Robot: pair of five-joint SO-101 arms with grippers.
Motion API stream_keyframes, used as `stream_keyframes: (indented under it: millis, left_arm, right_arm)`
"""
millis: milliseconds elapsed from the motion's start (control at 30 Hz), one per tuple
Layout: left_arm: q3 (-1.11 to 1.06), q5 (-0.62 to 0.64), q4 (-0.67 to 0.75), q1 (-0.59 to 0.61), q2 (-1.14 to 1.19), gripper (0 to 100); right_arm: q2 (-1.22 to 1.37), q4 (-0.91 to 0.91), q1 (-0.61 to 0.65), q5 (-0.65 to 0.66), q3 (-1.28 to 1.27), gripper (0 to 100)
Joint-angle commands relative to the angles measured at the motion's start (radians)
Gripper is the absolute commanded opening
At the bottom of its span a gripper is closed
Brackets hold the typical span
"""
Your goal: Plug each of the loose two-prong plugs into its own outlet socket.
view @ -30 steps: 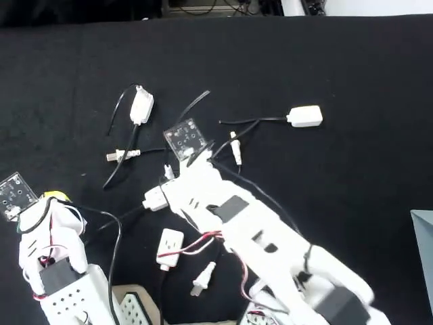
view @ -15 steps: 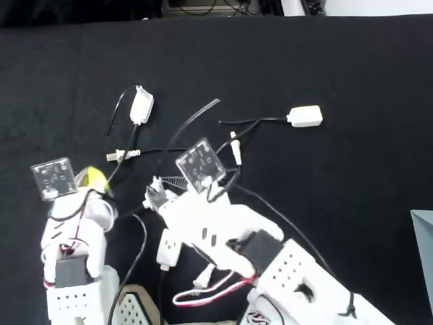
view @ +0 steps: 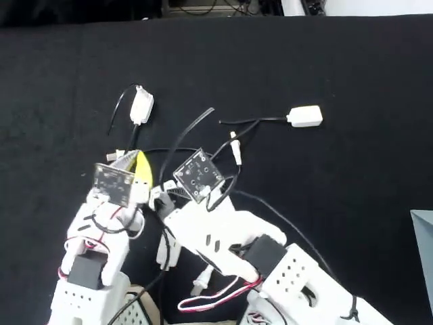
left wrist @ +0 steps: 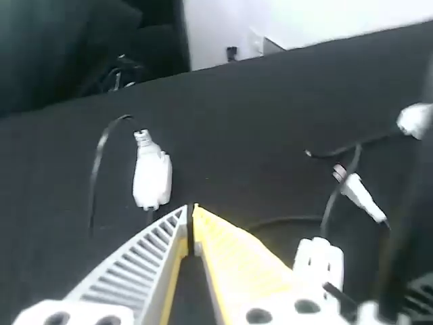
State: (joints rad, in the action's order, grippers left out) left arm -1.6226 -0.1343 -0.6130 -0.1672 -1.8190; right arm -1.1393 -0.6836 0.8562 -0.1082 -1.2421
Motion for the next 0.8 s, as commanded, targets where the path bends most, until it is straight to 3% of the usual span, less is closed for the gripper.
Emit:
stream_keyframes:
  millis: [0,200,533,767]
  left_arm:
    - [0.024,-0.064,0.029,-0.077,-0.002,3]
    - [0.042,-0.086,0.035,-0.145,-0.002,3]
    - [0.039,-0.091,0.14,-0.177,-0.002,3]
    - [0.033,-0.133,0.135,-0.183,-0.002,3]
  right_arm:
    - [-0.022,-0.02,0.06,0.038,0.019,1.2]
    - [-0.027,-0.061,0.081,0.051,0.027,1.2]
    - [-0.028,-0.063,0.075,0.066,0.019,1.2]
    - [-0.027,-0.063,0.057,0.071,0.016,1.2]
